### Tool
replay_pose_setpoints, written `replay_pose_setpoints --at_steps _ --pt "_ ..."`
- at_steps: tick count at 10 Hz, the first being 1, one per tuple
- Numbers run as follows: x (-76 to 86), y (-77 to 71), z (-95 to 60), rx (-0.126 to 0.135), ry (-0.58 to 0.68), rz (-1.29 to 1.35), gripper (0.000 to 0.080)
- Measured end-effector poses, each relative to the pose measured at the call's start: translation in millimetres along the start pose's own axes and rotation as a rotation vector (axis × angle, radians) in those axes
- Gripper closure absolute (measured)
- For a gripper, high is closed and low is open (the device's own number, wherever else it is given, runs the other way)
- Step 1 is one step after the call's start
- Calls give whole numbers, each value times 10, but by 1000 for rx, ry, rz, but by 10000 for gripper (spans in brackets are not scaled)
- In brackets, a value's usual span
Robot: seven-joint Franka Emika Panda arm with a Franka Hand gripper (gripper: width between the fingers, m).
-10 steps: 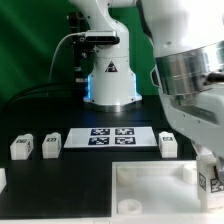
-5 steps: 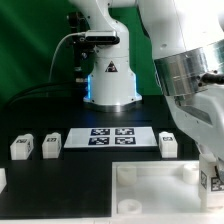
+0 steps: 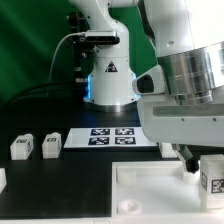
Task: Assemble one leg
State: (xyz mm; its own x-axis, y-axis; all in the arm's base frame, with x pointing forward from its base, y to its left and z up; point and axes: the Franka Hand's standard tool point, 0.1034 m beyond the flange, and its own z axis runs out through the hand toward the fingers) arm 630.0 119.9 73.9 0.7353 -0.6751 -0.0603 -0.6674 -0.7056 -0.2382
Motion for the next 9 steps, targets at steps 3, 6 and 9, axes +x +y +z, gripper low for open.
replay_pose_setpoints --at_steps 3,6,9 --pt "17 -40 -15 -106 57 -607 150" --pt "-47 -82 6 -112 59 -610 414" --pt "-9 -29 9 -105 73 -330 494"
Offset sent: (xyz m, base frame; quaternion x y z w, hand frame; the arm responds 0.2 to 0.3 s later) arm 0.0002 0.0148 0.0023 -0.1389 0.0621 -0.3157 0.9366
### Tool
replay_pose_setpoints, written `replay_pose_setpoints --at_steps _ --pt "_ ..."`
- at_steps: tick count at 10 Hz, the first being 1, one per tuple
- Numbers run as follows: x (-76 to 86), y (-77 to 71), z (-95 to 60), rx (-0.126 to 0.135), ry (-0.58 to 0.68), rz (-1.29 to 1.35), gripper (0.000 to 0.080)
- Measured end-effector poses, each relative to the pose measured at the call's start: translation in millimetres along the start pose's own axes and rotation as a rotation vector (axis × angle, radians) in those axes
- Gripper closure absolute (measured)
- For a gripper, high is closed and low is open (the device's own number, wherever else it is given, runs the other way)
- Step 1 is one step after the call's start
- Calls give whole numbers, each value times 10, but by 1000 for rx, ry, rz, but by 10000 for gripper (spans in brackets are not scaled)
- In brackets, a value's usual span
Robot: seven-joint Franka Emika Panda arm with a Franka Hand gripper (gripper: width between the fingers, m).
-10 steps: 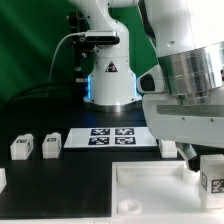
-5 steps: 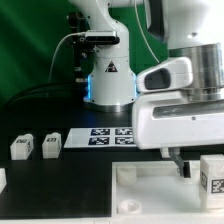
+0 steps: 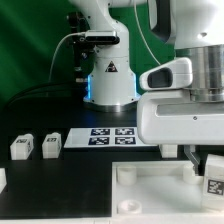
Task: Assemble one leg
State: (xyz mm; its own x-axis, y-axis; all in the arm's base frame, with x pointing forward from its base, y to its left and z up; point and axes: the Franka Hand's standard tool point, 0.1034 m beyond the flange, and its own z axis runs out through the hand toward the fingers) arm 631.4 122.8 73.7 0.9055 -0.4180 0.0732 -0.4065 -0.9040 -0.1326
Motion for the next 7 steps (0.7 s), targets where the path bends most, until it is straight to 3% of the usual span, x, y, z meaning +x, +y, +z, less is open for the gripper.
replay_pose_setpoints --at_steps 1,5,6,7 --pt "3 11 2 4 -3 126 495" --pt "-19 7 2 68 -90 889 498" --pt "2 18 -12 101 -132 1090 498" --pt "4 17 -14 106 -143 1168 498"
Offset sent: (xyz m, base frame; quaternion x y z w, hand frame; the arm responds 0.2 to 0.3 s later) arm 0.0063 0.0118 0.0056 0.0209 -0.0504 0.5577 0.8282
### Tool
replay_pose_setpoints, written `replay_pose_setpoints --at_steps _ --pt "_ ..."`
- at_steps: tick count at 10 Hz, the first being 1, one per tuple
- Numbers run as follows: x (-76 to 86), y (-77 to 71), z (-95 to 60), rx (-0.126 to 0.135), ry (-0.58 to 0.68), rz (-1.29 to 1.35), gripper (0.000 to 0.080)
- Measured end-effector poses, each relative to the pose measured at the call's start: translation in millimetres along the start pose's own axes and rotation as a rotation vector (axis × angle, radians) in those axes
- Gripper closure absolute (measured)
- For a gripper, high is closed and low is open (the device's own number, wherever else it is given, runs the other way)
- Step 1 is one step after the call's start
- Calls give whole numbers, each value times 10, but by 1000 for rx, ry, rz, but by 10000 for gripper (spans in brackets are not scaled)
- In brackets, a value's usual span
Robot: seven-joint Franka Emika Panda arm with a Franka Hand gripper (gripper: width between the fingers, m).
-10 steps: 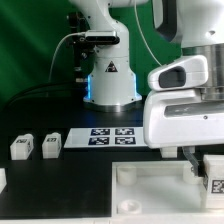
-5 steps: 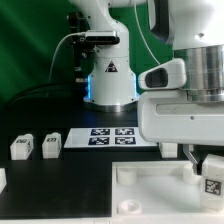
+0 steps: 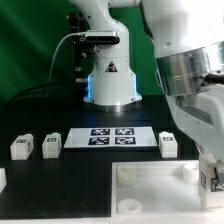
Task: Assemble one leg
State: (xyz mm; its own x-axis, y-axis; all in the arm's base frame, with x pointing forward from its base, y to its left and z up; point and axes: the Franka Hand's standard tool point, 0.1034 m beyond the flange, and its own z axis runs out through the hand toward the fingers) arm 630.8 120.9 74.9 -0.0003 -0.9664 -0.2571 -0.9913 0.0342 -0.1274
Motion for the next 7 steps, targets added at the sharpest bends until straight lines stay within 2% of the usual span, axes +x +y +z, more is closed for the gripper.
replay_pose_setpoints --at_steps 1,3,4,6,7 --pt "-2 5 6 -2 1 -42 498" --pt "-9 11 13 -4 3 -79 255" --pt "-25 28 29 -20 31 -282 181" --pt "-60 64 40 -76 65 -695 156" --pt "-99 81 50 -89 73 -804 156"
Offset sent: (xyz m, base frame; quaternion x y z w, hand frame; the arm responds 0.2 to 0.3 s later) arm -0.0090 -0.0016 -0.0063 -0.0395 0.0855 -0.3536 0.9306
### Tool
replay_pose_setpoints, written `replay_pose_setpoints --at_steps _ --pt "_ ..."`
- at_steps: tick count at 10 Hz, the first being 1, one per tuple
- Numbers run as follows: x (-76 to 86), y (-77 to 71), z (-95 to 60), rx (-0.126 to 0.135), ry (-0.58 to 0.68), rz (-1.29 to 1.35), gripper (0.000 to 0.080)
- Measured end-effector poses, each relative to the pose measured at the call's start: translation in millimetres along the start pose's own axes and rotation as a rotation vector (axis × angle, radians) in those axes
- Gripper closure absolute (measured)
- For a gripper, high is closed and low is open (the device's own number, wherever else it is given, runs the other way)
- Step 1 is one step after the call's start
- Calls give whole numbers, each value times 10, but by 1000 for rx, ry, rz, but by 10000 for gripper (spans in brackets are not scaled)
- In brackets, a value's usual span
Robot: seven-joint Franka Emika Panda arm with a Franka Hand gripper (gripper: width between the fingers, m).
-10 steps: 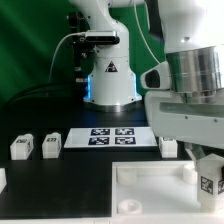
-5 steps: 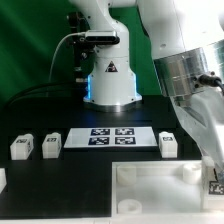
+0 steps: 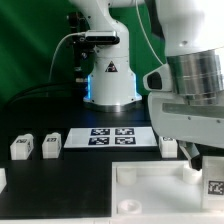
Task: Assemble one leg
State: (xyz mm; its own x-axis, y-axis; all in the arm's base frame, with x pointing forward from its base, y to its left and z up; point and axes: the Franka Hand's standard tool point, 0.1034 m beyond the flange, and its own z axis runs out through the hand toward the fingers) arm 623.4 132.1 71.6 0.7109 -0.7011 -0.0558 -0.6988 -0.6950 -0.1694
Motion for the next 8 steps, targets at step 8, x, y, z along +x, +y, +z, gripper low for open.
replay_pose_setpoints --at_steps 8 --pt "167 25 -41 -93 39 -797 273"
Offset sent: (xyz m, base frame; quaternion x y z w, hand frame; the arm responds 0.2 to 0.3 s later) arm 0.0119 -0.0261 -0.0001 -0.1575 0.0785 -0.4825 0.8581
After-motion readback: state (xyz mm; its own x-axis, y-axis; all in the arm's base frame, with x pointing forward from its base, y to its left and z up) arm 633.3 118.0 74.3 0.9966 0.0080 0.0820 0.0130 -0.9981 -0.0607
